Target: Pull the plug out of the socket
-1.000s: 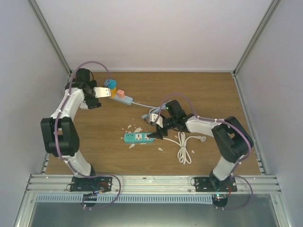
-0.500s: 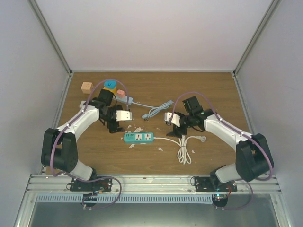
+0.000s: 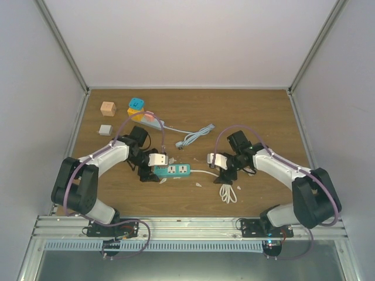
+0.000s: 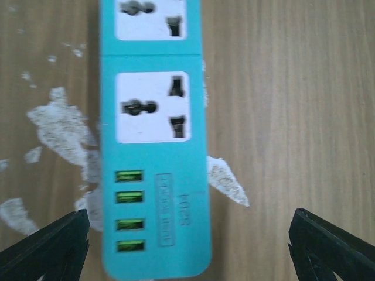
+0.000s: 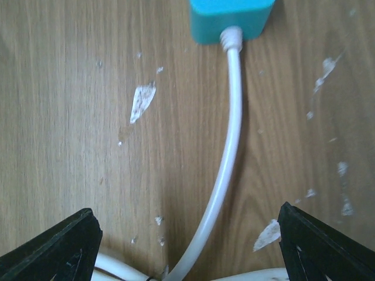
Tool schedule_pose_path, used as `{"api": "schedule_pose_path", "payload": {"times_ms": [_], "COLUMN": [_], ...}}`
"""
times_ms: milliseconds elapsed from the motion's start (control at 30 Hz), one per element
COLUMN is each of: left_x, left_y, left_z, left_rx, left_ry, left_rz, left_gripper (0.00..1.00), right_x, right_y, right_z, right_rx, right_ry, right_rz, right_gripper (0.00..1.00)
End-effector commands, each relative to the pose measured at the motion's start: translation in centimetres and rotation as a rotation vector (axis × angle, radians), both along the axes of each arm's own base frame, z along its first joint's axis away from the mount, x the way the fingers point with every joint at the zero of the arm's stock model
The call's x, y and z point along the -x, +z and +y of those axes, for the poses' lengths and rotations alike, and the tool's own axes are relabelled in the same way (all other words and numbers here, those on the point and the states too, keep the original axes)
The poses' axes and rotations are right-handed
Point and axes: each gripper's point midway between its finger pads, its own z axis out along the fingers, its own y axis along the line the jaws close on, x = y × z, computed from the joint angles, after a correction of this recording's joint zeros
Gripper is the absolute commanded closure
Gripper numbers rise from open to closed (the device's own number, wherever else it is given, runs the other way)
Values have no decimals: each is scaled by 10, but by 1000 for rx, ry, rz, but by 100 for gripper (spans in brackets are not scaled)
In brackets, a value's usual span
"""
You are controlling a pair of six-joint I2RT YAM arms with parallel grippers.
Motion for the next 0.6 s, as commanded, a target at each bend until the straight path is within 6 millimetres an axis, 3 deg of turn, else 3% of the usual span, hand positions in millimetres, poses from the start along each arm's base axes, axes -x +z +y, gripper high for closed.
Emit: {"api": "schedule_pose_path", "payload": {"times_ms": [0,133,300,567], "left_x": [7,8,9,18], "left_y": [-6,-15,-11,-16], "left_z": [-11,-18,-39,-87], "left_rx": [39,19,41,72], "left_ry": [-14,-23,-48,-110], "left_rz": [-1,5,-17,-25], "left_gripper": [8,15,28,42], "right_x": [8,10,11,-4], "right_y": [-26,-37,-42,-41], "right_z": [-14,-28,-47,-102], "right_rx": [90,155,211,299], "right_ry": [-2,-3,-4,-61], "right_rz": [32,10,-25,-76], "right_gripper": [17,17,17,17]}}
